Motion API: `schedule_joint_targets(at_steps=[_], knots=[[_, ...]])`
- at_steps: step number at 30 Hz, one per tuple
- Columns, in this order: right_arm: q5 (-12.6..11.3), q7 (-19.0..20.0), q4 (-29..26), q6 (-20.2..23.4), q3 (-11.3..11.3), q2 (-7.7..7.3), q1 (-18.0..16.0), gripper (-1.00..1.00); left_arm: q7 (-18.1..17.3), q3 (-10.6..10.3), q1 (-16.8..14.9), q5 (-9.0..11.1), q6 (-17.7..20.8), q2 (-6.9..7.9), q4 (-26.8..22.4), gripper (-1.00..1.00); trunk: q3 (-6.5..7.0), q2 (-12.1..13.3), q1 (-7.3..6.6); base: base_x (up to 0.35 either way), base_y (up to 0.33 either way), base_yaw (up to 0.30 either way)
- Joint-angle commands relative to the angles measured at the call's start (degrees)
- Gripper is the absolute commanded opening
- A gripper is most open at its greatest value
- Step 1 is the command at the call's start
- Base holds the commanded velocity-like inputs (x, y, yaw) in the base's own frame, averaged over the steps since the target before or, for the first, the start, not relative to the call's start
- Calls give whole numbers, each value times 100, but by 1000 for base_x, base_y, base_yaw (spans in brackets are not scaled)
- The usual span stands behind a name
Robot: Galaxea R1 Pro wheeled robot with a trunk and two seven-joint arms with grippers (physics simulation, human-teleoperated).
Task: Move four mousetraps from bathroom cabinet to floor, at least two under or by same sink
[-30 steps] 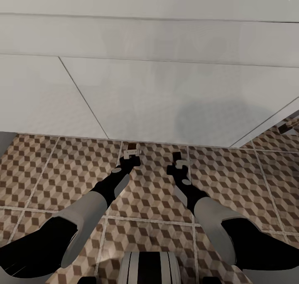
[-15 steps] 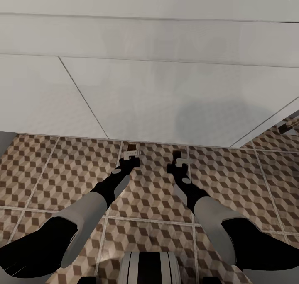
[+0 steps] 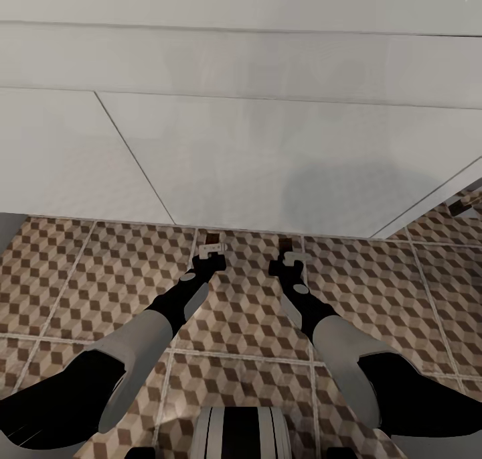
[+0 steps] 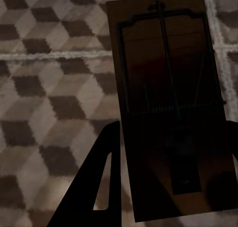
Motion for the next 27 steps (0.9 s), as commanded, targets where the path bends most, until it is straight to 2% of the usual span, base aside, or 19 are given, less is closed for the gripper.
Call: schedule_joint_targets(at_steps=[1,15,27], knots=[[-61,-13,6,-26,40,0,-4,-100,59,-40,-5,14,-26,0,7,-100,-3,-1,-1,0,0,0],[-57,-13,37,-26,47,0,-4,-100,59,-40,-5,13,-26,0,8,-100,-3,-1,-1,10,0,0],[-57,-13,177,-26,47,0,-4,-100,59,-40,-5,12,-26,0,3,-100,-3,-1,-1,186,0,0]])
